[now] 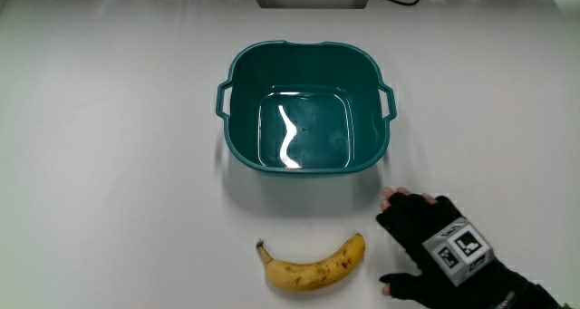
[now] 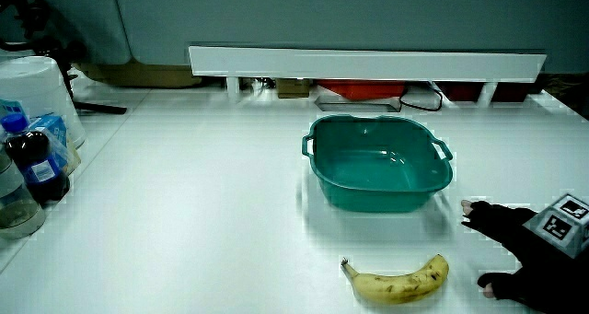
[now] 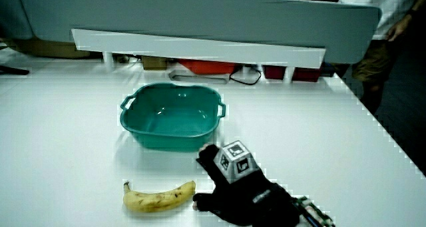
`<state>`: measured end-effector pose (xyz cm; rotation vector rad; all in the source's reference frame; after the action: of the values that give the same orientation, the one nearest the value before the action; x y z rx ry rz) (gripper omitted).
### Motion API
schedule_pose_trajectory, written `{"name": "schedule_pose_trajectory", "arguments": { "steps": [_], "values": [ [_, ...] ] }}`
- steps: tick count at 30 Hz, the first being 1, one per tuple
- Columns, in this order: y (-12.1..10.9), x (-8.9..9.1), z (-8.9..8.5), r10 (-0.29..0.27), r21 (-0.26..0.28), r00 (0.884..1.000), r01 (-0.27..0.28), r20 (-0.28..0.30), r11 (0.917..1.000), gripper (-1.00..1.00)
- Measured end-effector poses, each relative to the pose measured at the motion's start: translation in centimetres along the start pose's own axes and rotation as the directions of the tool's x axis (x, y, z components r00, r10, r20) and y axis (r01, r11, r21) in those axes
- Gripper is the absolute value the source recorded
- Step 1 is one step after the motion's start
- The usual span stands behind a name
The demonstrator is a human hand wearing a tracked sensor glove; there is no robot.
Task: Pick banana from desk
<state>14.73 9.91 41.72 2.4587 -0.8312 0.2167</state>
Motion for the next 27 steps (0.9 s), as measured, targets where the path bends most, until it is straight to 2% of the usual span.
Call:
{"name": "schedule_pose_trajectory", "arguments": {
  "steps": [4, 5, 6, 7, 8, 9, 11, 13, 14, 15, 18, 22, 23, 27],
  "values": [
    [1.0, -2.2, 0.2, 0.066, -0.010, 0.997, -0.066, -0.040, 0.9978, 0.00],
    [1.3, -2.5, -0.1, 0.082, -0.006, 0.996, -0.082, -0.018, 0.9966, 0.00],
    [1.5, -3.0, 0.0, 0.083, -0.002, 0.996, -0.084, -0.029, 0.9965, 0.00],
    [1.7, -3.4, -0.2, 0.104, 0.011, 0.994, -0.104, -0.040, 0.9946, 0.00],
    [1.9, -3.6, -0.5, 0.108, 0.019, 0.994, -0.109, 0.011, 0.9939, 0.00],
    [2.1, -4.0, -0.4, 0.126, 0.029, 0.992, -0.125, -0.019, 0.9917, 0.00],
    [2.3, -4.6, -0.5, 0.146, 0.067, 0.989, -0.143, -0.037, 0.9875, 0.00],
    [2.4, -5.0, -0.6, 0.159, 0.111, 0.987, -0.156, -0.026, 0.9815, 0.00],
    [2.4, -5.1, -0.8, 0.164, 0.113, 0.986, -0.161, -0.021, 0.9805, 0.00],
    [2.6, -5.1, -1.2, 0.167, 0.092, 0.986, -0.164, -0.018, 0.9822, 0.00],
    [2.9, -5.6, -1.4, 0.187, 0.104, 0.982, -0.182, -0.041, 0.9778, 0.00],
    [3.2, -5.8, -2.0, 0.194, 0.109, 0.980, -0.189, -0.040, 0.9760, 0.00],
    [3.3, -5.9, -2.0, 0.195, 0.099, 0.979, -0.189, -0.054, 0.9769, 0.00],
    [3.6, -6.2, -2.7, 0.205, 0.091, 0.978, -0.199, -0.051, 0.9757, 0.18]
  ]
}}
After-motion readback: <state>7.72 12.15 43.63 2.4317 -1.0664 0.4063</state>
